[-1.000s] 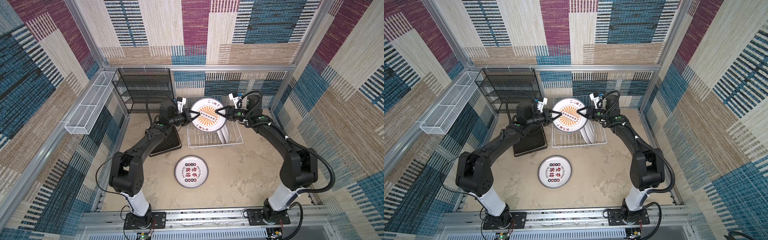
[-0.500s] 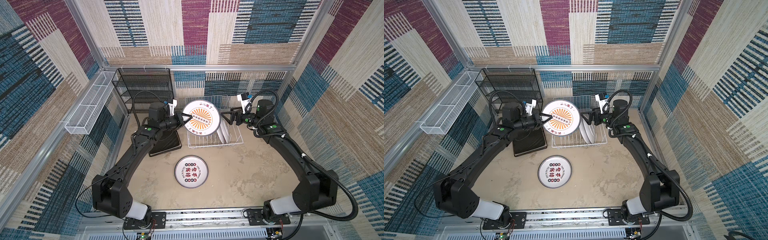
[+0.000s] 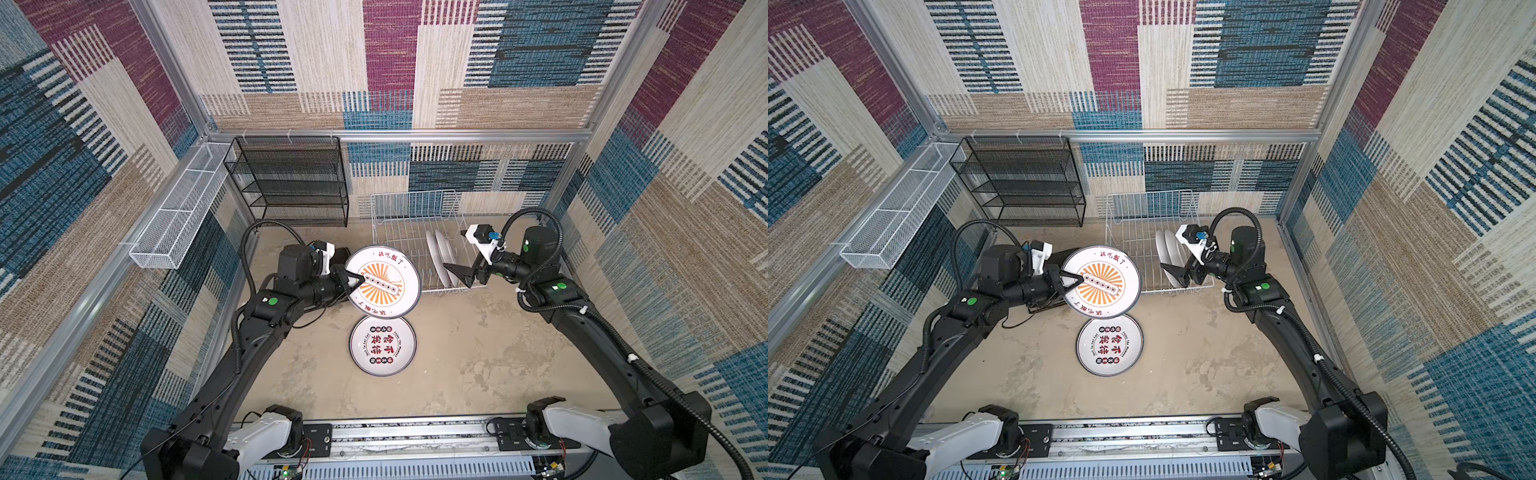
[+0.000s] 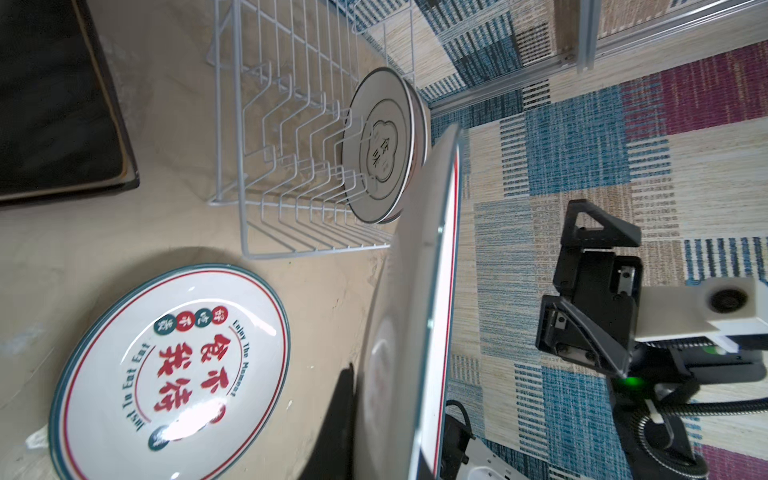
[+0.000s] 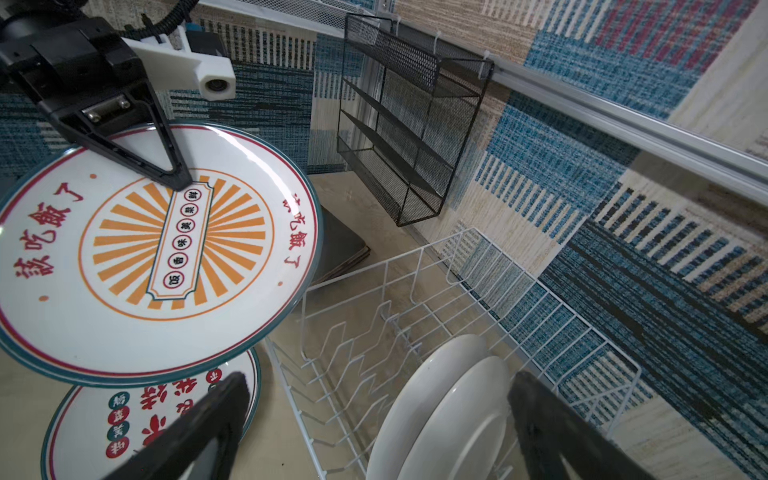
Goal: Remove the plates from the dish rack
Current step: 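Open and withdraw the right gripper while the left carries the plate toward the robot, then lower the plate flat onto the printed plate on the table with the left gripper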
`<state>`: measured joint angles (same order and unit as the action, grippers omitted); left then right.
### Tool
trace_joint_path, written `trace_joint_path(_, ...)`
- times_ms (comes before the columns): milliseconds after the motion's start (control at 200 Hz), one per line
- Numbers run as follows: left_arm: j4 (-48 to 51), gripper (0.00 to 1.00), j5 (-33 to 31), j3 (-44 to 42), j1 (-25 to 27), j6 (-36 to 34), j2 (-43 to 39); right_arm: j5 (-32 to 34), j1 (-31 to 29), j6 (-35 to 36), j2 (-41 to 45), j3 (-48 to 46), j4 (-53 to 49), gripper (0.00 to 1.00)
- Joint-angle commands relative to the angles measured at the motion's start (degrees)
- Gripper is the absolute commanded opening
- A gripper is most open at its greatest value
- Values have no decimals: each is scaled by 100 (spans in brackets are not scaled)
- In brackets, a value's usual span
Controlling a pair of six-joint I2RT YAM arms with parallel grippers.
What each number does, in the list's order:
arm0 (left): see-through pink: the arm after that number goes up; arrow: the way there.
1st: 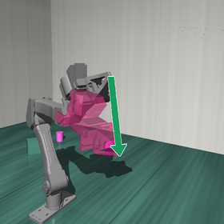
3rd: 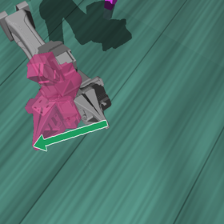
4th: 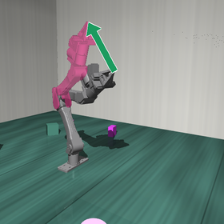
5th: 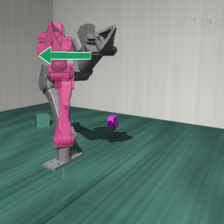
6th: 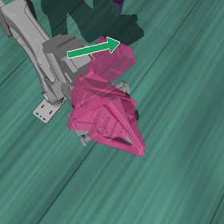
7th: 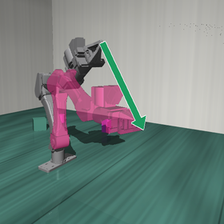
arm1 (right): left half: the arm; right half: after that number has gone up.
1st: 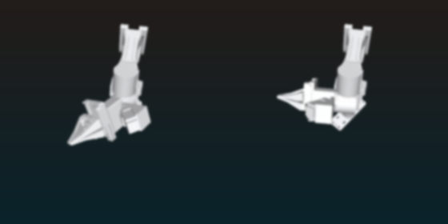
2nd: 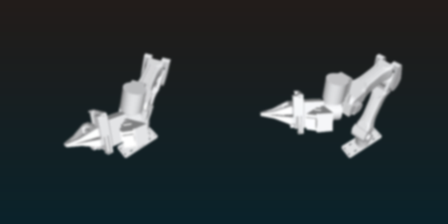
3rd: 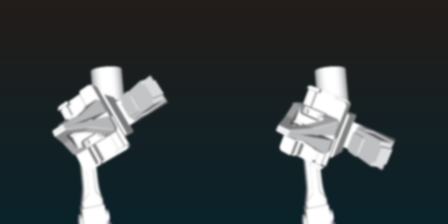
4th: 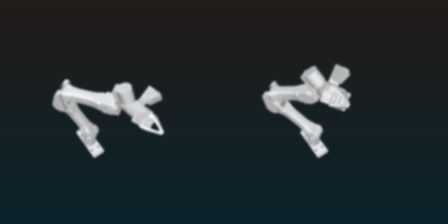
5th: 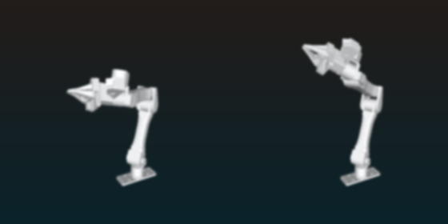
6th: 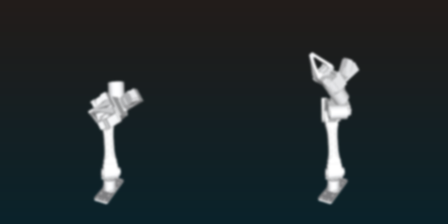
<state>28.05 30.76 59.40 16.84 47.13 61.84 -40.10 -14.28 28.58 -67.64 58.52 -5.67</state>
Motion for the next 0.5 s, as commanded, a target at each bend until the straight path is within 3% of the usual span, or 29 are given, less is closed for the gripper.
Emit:
trace_joint_path(0, 470, 0, -59, -279, -5, -245, -405, -66, -52, 471, 62, -74, -103, 100)
trace_joint_path(240, 955, 0, -102, -1116, -13, -41, -1111, 68, -286, 739, 255, -272, -240, 100)
trace_joint_path(491, 541, 0, -27, -1978, -3, 115, -1328, -137, -420, 1314, 381, -399, -884, 100)
